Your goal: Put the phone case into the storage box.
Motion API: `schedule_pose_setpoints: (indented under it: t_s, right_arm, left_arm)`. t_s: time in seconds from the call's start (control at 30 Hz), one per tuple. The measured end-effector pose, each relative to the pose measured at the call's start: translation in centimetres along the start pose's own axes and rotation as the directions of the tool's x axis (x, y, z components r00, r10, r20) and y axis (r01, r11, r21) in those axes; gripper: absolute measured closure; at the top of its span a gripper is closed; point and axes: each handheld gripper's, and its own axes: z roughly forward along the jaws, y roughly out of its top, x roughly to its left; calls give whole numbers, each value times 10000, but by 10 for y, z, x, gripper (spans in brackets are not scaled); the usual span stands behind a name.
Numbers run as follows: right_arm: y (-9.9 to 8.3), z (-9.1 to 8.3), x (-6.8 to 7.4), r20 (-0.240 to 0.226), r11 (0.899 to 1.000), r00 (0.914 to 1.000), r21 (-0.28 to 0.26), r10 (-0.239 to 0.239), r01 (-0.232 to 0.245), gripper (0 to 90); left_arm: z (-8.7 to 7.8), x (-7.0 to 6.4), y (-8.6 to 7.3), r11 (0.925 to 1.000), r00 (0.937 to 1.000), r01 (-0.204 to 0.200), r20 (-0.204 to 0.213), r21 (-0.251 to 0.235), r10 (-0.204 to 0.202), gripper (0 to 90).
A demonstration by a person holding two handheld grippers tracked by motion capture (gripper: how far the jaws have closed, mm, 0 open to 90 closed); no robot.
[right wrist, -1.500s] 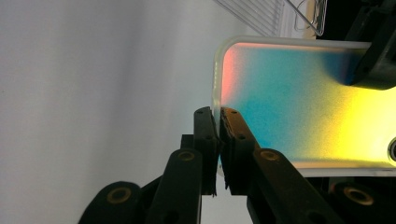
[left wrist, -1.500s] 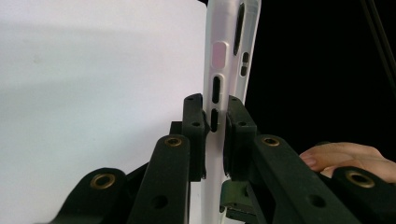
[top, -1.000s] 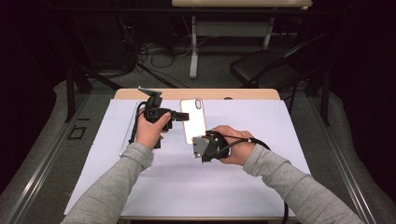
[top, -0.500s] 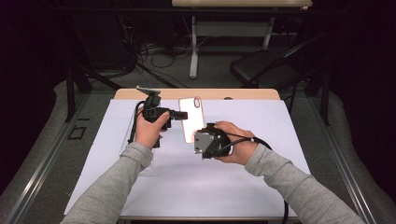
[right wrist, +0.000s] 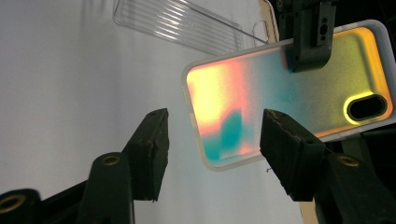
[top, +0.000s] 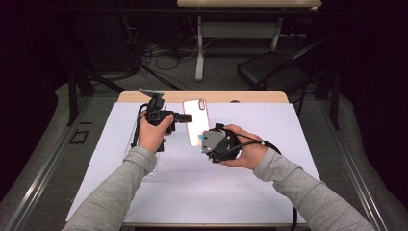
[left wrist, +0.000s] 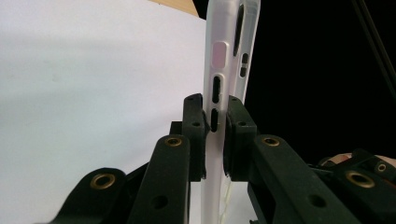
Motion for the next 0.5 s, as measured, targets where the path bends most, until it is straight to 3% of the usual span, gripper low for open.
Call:
schedule_pose_setpoints:
  t_s: [0.1, 0.17, 0.3, 0.5]
  right_arm:
    - [1, 0, -1, 107, 9999, 9999, -61, 112, -112, 376]
    - [1, -1, -2, 90, 9991, 9990, 17, 430, -430, 370]
    - [-1, -2, -4, 456, 9975, 9965, 48, 697, -700, 342]
    - [-6, -3, -11, 535, 9842, 9829, -286, 1760, -1746, 292]
  left_arm:
    - [0, -1, 0, 10000, 10000, 7, 1, -30, -7, 818]
    - [-1, -2, 0, 10000, 10000, 28, 2, -46, -28, 818]
    - [-2, -1, 0, 9999, 9999, -106, 64, -39, 106, 818]
    - [-3, -1, 0, 9998, 9999, -152, 75, -104, 153, 818]
